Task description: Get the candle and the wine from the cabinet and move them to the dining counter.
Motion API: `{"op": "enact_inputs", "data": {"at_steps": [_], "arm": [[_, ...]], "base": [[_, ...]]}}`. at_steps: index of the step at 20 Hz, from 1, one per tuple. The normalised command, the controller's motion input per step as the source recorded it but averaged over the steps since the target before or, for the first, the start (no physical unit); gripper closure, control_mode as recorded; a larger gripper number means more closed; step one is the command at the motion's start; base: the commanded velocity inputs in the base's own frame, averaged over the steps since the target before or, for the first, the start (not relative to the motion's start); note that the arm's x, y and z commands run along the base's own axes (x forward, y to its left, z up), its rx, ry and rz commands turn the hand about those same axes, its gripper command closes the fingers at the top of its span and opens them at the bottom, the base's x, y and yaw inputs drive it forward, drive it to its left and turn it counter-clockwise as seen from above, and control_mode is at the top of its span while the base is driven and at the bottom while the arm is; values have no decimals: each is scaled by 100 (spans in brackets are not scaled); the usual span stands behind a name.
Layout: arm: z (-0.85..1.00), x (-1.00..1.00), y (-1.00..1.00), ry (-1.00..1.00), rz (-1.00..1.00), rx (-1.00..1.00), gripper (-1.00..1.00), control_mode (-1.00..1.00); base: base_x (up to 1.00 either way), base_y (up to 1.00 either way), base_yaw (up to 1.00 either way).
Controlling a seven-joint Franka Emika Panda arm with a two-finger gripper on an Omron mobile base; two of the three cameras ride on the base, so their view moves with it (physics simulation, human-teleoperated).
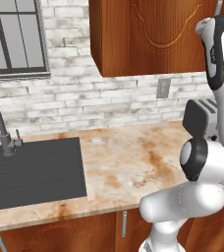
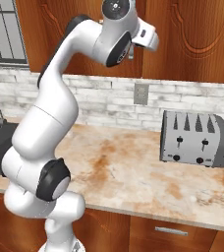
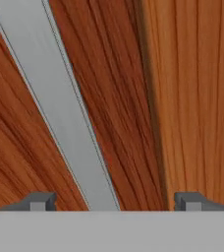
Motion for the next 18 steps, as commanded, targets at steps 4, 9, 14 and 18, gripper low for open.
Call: {"op": "enact_inputs", "data": {"at_steps": [4,9,14,18], "arm": [[24,38,10,0,-25,-1,-100,-100],[25,34,17,0,-24,0,-100,-100],[22,29,5,0,-10,5,-100,-100],[8,18,-9,-1,0,7,-100,-100]], "base": [[0,0,0],[0,0,0],[0,0,0],[0,0,0]]}}
